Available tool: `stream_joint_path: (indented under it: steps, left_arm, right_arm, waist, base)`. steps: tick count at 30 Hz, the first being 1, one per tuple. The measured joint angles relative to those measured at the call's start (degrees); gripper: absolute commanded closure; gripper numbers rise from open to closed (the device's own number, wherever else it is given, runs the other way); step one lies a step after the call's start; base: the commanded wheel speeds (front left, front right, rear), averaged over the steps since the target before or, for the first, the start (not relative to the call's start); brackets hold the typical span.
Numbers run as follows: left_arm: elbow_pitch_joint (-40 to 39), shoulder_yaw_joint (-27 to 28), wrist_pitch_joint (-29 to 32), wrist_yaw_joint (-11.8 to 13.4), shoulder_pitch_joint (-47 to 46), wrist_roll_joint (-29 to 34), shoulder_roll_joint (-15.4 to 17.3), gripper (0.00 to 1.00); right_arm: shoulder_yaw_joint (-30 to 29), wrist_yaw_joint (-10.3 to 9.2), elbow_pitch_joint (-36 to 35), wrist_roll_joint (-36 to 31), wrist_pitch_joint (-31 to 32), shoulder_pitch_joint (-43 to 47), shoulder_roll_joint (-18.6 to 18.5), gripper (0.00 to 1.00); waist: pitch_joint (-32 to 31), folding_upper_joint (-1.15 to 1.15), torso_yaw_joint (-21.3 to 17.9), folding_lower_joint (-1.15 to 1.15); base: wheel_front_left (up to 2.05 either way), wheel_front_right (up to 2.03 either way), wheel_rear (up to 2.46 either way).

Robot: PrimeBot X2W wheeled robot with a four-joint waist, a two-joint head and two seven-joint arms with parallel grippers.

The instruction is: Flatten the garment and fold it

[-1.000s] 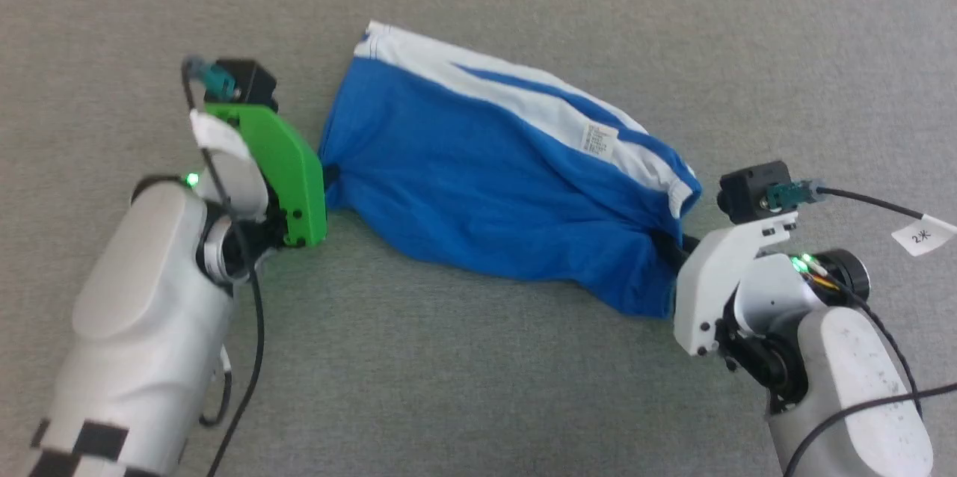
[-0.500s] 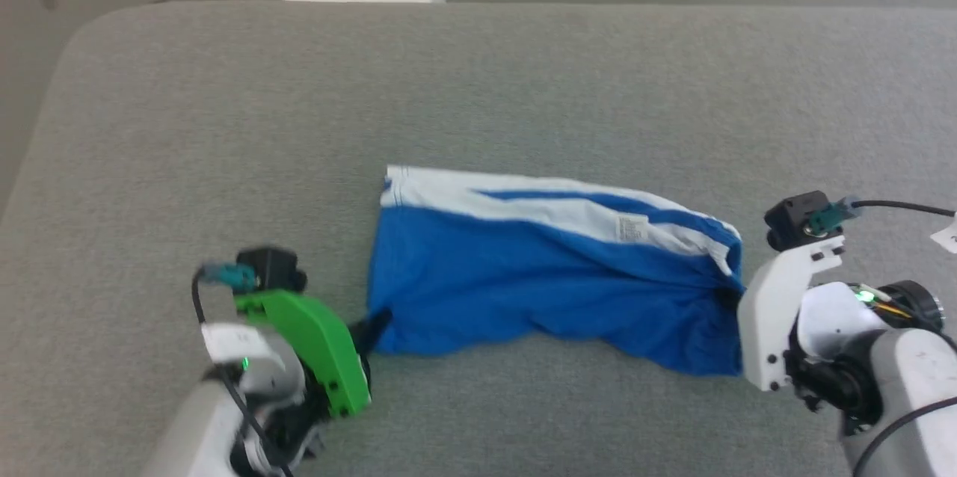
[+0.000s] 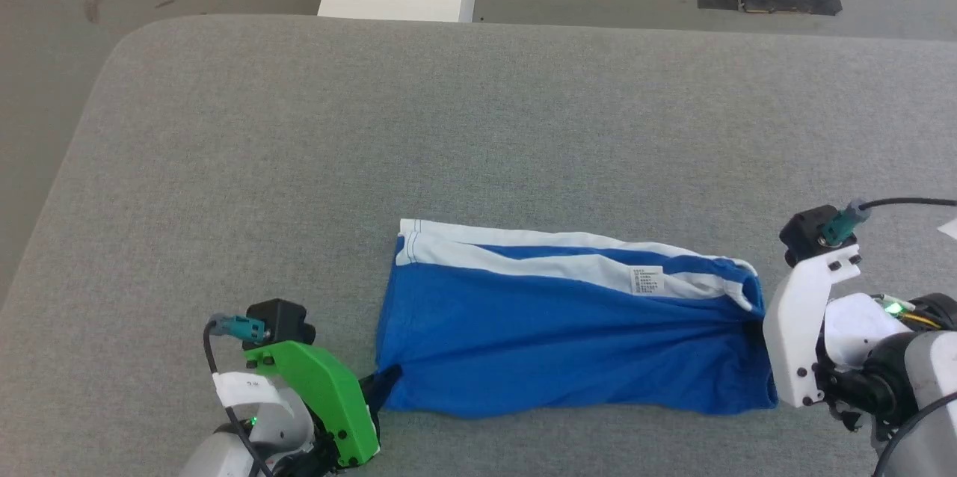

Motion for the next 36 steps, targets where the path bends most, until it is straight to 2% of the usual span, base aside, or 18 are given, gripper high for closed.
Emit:
stream_joint_path:
  steps: [5,8,11,15,19,20,23,25,30,36]
  left_arm:
    - [-0.8,0.8,-0.4,0.7,0.0,0.2,0.8,0.00]
    - [-2.5,3.3,-4.9,1.0,-0.5,2.5,2.1,0.00]
    - [-3.1,6.3,-12.9,0.6,-1.5,5.9,3.3,0.00]
    - [-2.0,9.4,-27.8,-2.4,-2.9,11.6,4.4,0.00]
    - [1.6,9.6,-44.2,-5.4,-3.9,19.1,5.4,0.00]
    - [2.6,9.4,-46.0,-5.8,-3.9,20.9,5.5,0.00]
    - [3.5,9.8,-47.8,-6.2,-4.2,24.9,4.7,0.00]
    - [2.5,11.4,-47.8,-6.9,-4.4,26.8,3.0,0.00]
    - [1.1,15.2,-48.0,-9.7,-4.4,30.1,-1.8,0.00]
    - [1.1,18.8,-48.0,-12.8,-4.3,32.5,-5.2,0.00]
  right_arm:
    - [-2.2,-0.01,-1.7,-0.1,-3.2,2.0,1.9,0.00]
    - [-5.2,-0.01,-4.8,-1.4,-5.8,3.7,3.9,0.00]
    - [-9.1,-0.02,-8.6,-5.3,-8.8,6.4,6.8,0.00]
    - [-12.4,-0.03,-12.0,-12.3,-12.2,9.8,12.4,0.00]
    - [-12.9,-0.02,-12.3,-15.4,-13.8,11.2,14.5,0.00]
    - [-13.0,-0.02,-11.8,-15.8,-13.8,11.3,14.8,0.00]
    - [-13.2,-0.02,-10.2,-16.2,-14.1,11.2,14.8,0.00]
    - [-13.1,-0.03,-8.3,-16.1,-14.2,11.1,14.8,0.00]
    - [-12.3,-0.03,-2.6,-16.1,-15.3,8.7,14.9,0.00]
    - [-11.4,-0.03,3.4,-16.1,-17.1,6.5,14.8,0.00]
  waist:
    - [-0.7,0.00,-0.2,0.00]
    - [-1.4,0.00,-0.1,0.00]
    - [-2.2,0.00,-0.1,0.00]
    - [-2.6,0.00,-0.5,0.00]
    - [-2.2,0.00,-0.9,0.00]
    - [-2.1,0.00,-1.0,0.00]
    - [-1.4,0.00,-1.1,0.00]
    - [-1.0,0.00,-1.0,0.00]
    - [0.4,0.00,-0.7,0.00]
    - [1.7,0.00,0.1,0.00]
  base:
    - [0.00,0.00,0.00]
    - [0.00,0.00,0.00]
    - [0.00,0.00,0.00]
    - [0.00,0.00,0.00]
    - [0.00,0.00,0.00]
    - [0.00,0.00,0.00]
    - [0.00,0.00,0.00]
    - [0.00,0.00,0.00]
    - [0.00,0.00,0.00]
    - [0.00,0.00,0.00]
